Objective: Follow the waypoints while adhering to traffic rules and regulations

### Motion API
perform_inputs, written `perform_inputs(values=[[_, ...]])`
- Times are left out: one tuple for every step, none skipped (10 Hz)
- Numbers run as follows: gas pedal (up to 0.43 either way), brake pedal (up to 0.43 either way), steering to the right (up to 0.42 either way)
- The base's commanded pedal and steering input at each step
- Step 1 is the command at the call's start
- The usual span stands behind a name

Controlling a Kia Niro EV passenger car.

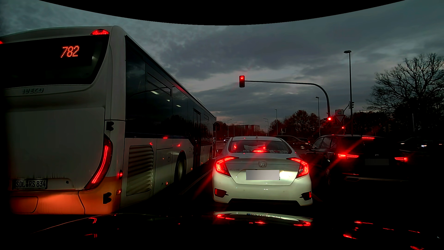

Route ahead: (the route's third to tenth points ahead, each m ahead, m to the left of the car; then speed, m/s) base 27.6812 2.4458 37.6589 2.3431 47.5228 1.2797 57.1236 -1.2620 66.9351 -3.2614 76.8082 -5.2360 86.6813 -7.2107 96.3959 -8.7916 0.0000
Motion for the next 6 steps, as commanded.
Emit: perform_inputs(values=[[0.000,0.366,0.014],[0.000,0.366,0.014],[0.000,0.366,0.014],[0.000,0.366,0.014],[0.000,0.366,0.014],[0.000,0.366,0.014]])
